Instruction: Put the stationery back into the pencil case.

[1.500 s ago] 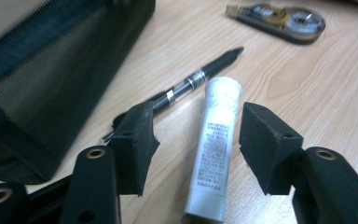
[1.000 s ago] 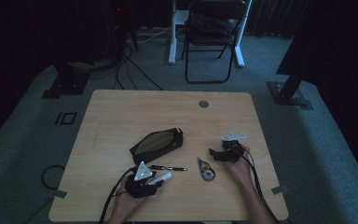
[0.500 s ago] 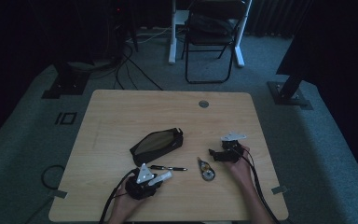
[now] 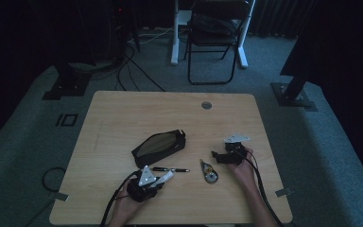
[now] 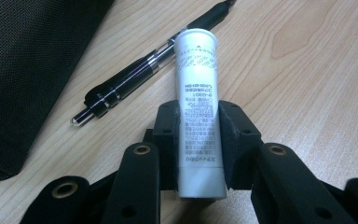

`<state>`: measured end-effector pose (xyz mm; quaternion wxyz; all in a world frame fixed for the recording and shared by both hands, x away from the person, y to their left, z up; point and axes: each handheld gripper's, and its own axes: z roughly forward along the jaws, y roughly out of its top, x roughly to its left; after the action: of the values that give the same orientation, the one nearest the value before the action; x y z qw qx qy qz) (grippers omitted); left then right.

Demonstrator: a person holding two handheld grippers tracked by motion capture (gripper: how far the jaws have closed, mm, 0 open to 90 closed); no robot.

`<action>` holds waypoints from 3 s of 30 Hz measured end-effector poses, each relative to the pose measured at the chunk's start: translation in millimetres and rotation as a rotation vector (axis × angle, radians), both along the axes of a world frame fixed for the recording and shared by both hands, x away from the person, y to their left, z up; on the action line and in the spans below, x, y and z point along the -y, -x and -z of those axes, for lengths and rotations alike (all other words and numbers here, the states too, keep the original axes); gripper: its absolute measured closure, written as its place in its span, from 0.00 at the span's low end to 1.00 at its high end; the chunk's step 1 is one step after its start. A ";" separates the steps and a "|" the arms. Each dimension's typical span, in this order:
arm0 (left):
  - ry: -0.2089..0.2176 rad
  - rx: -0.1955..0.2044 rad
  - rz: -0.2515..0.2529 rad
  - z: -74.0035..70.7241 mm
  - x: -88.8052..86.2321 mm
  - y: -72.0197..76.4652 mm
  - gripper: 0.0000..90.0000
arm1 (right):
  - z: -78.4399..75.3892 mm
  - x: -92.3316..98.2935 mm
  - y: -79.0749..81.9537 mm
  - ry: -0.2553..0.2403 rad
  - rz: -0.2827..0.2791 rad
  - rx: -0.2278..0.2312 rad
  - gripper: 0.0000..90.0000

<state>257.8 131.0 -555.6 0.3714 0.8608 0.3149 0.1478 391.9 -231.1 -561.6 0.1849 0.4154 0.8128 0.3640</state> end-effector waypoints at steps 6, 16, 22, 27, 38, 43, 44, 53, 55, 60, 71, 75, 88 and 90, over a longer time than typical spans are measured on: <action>-0.005 0.000 0.006 -0.4 0.6 0.3 0.79 | 0.0 0.0 0.0 -0.001 0.000 0.000 0.23; 0.006 0.003 0.008 -4.7 1.4 1.9 0.79 | 0.0 -0.1 0.2 -0.001 -0.001 -0.001 0.23; 0.015 0.006 0.010 -8.6 0.4 2.2 0.79 | 0.0 -0.2 0.7 0.000 -0.004 0.000 0.23; 0.024 0.010 0.017 -12.7 -0.3 3.7 0.79 | 0.0 -0.3 0.7 0.000 -0.004 0.000 0.23; 0.031 0.030 0.034 -23.9 -2.4 6.5 0.79 | 0.0 -0.3 0.7 0.000 -0.004 0.000 0.23; 0.039 0.036 0.031 -28.7 -5.7 7.2 0.79 | 0.0 -0.3 0.7 0.000 -0.004 0.000 0.23; 0.040 0.038 0.031 -29.5 -6.4 7.1 0.79 | 0.0 -0.3 0.7 0.000 -0.004 0.000 0.23; 0.058 0.049 0.032 -39.1 -12.4 6.4 0.79 | 0.0 -0.2 0.7 0.001 -0.004 0.000 0.23; 0.061 0.054 0.031 -41.8 -13.6 6.2 0.79 | 0.0 -0.3 0.7 0.001 -0.004 0.000 0.23; 0.064 0.064 0.029 -48.4 -17.1 4.9 0.79 | 0.0 -0.2 0.7 0.001 -0.004 0.000 0.23; 0.056 0.076 0.035 -59.3 -22.2 -2.1 0.79 | 0.0 -0.3 0.7 0.000 -0.004 0.000 0.23; 0.058 0.081 0.036 -62.6 -23.0 -4.5 0.79 | 0.0 -0.2 0.7 0.000 -0.004 0.000 0.23; 0.065 0.082 0.030 -68.5 -28.5 -9.4 0.79 | 0.0 -0.2 0.7 0.000 -0.004 0.000 0.23; 0.061 0.085 0.031 -70.1 -28.9 -10.1 0.79 | 0.0 -0.2 0.7 0.001 -0.004 0.000 0.23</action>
<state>267.9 159.9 -485.5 0.4130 0.8468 0.2897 0.1687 391.2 -230.9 -561.6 0.1843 0.4136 0.8138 0.3642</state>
